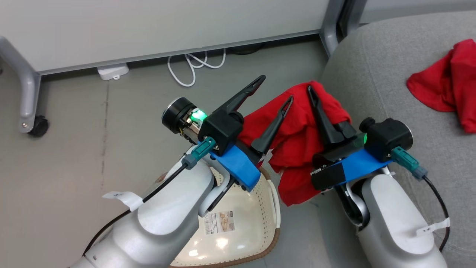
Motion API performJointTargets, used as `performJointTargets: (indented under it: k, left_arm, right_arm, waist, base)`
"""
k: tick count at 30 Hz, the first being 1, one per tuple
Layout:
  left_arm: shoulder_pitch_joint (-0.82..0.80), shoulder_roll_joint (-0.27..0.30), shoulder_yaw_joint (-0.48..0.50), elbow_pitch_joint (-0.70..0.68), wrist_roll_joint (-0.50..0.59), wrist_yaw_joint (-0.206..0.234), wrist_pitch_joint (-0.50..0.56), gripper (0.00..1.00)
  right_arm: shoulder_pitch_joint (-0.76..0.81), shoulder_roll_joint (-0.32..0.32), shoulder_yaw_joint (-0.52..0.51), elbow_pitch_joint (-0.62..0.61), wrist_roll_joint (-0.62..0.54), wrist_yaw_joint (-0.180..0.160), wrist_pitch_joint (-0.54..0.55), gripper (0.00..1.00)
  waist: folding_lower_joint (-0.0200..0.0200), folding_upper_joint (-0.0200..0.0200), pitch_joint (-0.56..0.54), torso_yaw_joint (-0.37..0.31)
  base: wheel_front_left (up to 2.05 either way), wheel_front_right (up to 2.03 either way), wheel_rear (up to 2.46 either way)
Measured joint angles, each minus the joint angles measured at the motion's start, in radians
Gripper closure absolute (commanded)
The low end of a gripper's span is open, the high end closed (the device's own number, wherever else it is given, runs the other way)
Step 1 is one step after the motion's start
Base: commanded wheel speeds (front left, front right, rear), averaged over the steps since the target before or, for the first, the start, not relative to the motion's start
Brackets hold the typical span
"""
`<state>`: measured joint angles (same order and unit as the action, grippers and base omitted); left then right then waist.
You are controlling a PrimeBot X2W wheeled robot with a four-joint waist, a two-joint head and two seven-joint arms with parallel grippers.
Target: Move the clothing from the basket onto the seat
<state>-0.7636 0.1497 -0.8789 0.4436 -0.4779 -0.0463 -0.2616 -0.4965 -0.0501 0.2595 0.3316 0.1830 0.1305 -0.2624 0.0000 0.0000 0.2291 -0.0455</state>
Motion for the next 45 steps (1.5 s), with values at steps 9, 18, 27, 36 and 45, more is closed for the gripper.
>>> performJointTargets:
  k: [9,18,27,36,45]
  left_arm:
    - [0.004,0.014,-0.015,-0.010,0.016,0.000,0.000,0.00]
    - [0.003,0.039,-0.038,-0.015,0.025,-0.004,0.005,0.00]
    - [0.008,0.053,-0.069,-0.025,0.029,-0.015,0.018,0.00]
    - [0.012,0.060,-0.077,-0.037,0.031,-0.011,0.018,0.00]
    - [-0.040,0.099,-0.060,-0.063,0.051,0.011,0.023,0.00]
  right_arm:
    - [0.001,0.000,-0.081,-0.042,-0.034,0.000,0.000,1.00]
    - [0.021,0.000,-0.173,-0.094,-0.062,0.000,0.000,1.00]
    - [0.069,0.000,-0.244,-0.137,-0.071,0.000,0.000,1.00]
    - [0.077,0.000,-0.271,-0.193,-0.072,0.000,0.000,1.00]
    - [-0.123,-0.018,-0.342,-0.270,-0.078,0.000,0.000,1.00]
  waist:
    - [0.0000,0.0000,0.046,-0.085]
    - [0.0000,0.0000,0.093,-0.182]
    - [0.0000,0.0000,0.132,-0.251]
    - [0.0000,0.0000,0.160,-0.267]
    - [0.0001,0.0000,0.240,-0.258]
  base:
    - [0.00,0.00,0.00]
    - [0.00,0.00,0.00]
    - [0.00,0.00,0.00]
    - [0.00,0.00,0.00]
    - [0.00,0.00,0.00]
